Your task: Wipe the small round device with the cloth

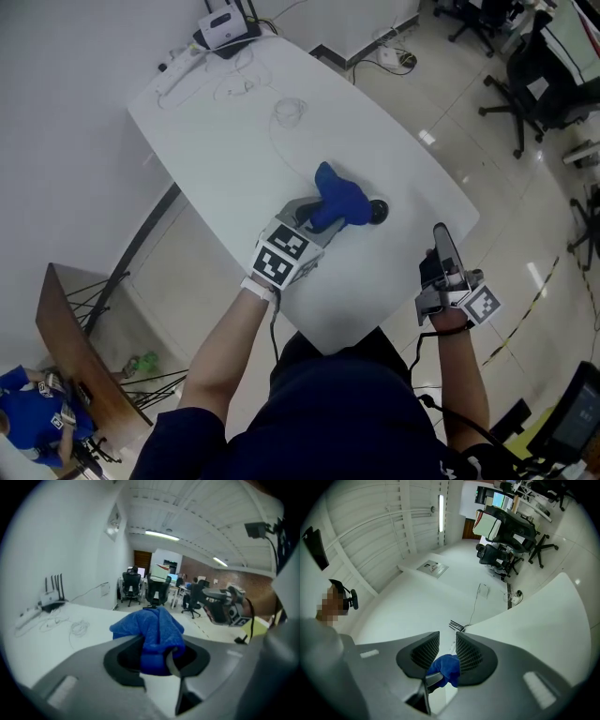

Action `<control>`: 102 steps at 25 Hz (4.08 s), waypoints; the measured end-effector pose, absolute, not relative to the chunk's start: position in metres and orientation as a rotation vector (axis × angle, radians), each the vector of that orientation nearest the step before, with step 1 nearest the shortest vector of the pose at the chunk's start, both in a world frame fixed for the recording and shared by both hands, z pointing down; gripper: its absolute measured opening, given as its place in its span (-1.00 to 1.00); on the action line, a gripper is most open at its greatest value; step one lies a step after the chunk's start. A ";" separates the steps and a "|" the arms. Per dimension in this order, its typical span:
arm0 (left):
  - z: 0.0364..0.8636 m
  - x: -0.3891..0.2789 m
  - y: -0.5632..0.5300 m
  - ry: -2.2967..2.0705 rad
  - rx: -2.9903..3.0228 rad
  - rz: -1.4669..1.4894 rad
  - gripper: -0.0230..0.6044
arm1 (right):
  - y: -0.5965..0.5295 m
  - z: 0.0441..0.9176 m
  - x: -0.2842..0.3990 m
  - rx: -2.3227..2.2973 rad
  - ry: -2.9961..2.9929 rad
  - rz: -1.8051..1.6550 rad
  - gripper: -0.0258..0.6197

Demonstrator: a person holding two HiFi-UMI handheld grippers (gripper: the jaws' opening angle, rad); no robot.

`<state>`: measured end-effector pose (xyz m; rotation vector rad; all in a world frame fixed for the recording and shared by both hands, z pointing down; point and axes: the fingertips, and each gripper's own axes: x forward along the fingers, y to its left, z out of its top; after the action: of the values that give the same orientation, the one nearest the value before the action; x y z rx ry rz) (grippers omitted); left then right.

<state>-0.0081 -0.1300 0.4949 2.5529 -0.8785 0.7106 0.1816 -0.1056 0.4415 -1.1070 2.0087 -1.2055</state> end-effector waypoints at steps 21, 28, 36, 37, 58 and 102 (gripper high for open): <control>0.559 -0.008 -0.107 -0.750 2.398 0.772 -0.47 | -0.103 0.478 0.180 -1.157 1.972 -1.306 -0.57; 0.610 -0.016 -0.110 -0.803 2.284 0.864 -0.49 | -0.113 0.491 0.183 -1.173 1.949 -1.331 -0.57; 0.597 -0.020 -0.113 -0.856 2.310 0.869 -0.50 | -0.101 0.485 0.180 -1.153 1.961 -1.319 -0.58; 0.588 -0.021 -0.113 -0.868 2.338 0.864 -0.50 | -0.100 0.482 0.180 -1.151 1.965 -1.312 -0.58; 0.542 0.032 -0.093 -1.009 2.413 0.765 -0.54 | -0.069 0.484 0.184 -1.169 1.941 -1.324 -0.60; 0.599 0.040 -0.054 -0.701 2.212 0.860 -0.57 | -0.055 0.500 0.192 -1.185 1.904 -1.343 -0.64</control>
<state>0.0400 -0.0538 0.5992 2.2125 -0.7015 0.8596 0.1925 -0.0547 0.4998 -1.1848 1.9039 -1.3432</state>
